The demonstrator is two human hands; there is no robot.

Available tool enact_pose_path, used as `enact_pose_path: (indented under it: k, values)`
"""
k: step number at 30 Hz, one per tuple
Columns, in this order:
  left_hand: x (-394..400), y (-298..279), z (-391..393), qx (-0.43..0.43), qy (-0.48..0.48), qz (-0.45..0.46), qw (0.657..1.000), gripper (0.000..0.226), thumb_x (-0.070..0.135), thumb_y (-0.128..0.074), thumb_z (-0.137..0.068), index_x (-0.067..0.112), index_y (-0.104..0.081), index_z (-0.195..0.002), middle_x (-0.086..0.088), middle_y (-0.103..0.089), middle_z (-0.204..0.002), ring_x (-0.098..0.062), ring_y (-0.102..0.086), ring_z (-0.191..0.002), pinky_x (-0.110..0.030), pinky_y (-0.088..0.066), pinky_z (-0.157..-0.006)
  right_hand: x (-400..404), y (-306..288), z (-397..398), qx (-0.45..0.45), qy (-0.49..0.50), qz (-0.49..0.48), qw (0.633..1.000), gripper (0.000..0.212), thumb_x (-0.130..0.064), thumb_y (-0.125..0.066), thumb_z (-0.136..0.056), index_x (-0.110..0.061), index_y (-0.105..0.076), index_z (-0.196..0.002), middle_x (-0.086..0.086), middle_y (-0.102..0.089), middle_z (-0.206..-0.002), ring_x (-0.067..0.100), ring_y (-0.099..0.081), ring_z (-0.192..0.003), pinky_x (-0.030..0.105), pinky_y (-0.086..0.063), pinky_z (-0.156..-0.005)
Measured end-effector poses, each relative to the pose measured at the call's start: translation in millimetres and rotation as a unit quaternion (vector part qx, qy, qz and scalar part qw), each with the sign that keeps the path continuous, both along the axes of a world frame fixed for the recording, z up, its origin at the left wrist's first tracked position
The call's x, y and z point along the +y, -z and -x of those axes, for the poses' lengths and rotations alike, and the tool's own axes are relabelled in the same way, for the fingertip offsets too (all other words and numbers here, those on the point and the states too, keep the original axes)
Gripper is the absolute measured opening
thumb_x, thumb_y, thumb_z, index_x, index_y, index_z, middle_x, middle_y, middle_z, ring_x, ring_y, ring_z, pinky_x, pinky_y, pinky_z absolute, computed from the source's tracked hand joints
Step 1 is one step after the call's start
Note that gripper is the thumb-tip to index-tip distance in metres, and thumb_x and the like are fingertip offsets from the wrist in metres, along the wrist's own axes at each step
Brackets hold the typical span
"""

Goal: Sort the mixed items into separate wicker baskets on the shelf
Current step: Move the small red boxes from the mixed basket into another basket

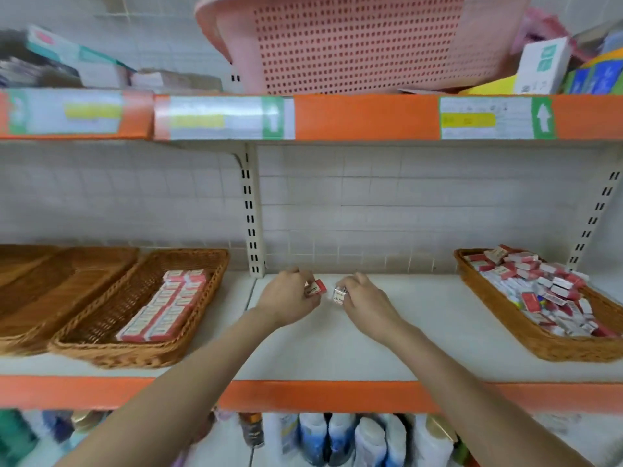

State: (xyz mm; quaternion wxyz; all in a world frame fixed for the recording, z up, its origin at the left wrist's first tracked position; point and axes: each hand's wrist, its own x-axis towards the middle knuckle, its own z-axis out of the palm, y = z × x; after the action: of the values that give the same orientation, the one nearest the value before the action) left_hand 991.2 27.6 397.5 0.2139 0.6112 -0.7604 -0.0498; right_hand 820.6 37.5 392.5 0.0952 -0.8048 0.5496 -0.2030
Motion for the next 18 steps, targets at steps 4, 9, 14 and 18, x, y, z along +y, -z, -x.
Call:
enact_pose_path:
  k: [4, 9, 14, 18]
  values:
    - [7.0, -1.4, -62.9, 0.012, -0.010, -0.001, 1.000, 0.028, 0.034, -0.061, -0.088, 0.016, -0.062, -0.110, -0.004, -0.053, -0.104, -0.025, -0.057, -0.099, -0.030, -0.045, -0.080, 4.2, -3.4, -62.5, -0.014, -0.017, -0.005, 1.000, 0.031, -0.012, -0.039, -0.100, -0.012, -0.050, -0.128, 0.006, -0.046, -0.125, 0.026, -0.052, -0.110, 0.033, -0.042, -0.091]
    - [9.4, -2.5, -126.2, 0.016, -0.025, 0.007, 1.000, 0.034, 0.035, -0.064, -0.086, 0.020, -0.064, -0.117, -0.004, -0.056, -0.106, -0.022, -0.055, -0.105, -0.029, -0.044, -0.084, 2.4, -7.2, -120.4, -0.030, -0.035, -0.007, 0.999, 0.031, -0.011, -0.039, -0.099, -0.008, -0.051, -0.127, 0.009, -0.046, -0.125, 0.028, -0.051, -0.110, 0.035, -0.041, -0.091]
    - [10.0, -3.6, -167.7, 0.029, -0.055, 0.021, 0.998, 0.030, 0.035, -0.063, -0.087, 0.019, -0.063, -0.113, 0.002, -0.047, -0.094, -0.021, -0.054, -0.099, -0.028, -0.039, -0.078, -9.8, -8.7, -157.3, -0.038, -0.065, -0.007, 0.997, 0.032, -0.009, -0.037, -0.100, -0.007, -0.051, -0.128, 0.008, -0.046, -0.124, 0.027, -0.052, -0.110, 0.033, -0.040, -0.092]
    - [6.3, -1.6, -194.6, 0.030, -0.102, 0.018, 0.994, 0.027, 0.040, -0.064, -0.086, 0.020, -0.063, -0.104, 0.000, -0.053, -0.093, -0.022, -0.055, -0.098, -0.029, -0.041, -0.076, -28.0, -11.7, -182.1, -0.052, -0.089, 0.006, 0.995, 0.032, -0.008, -0.037, -0.100, -0.009, -0.053, -0.128, 0.009, -0.046, -0.123, 0.027, -0.052, -0.109, 0.033, -0.042, -0.091]
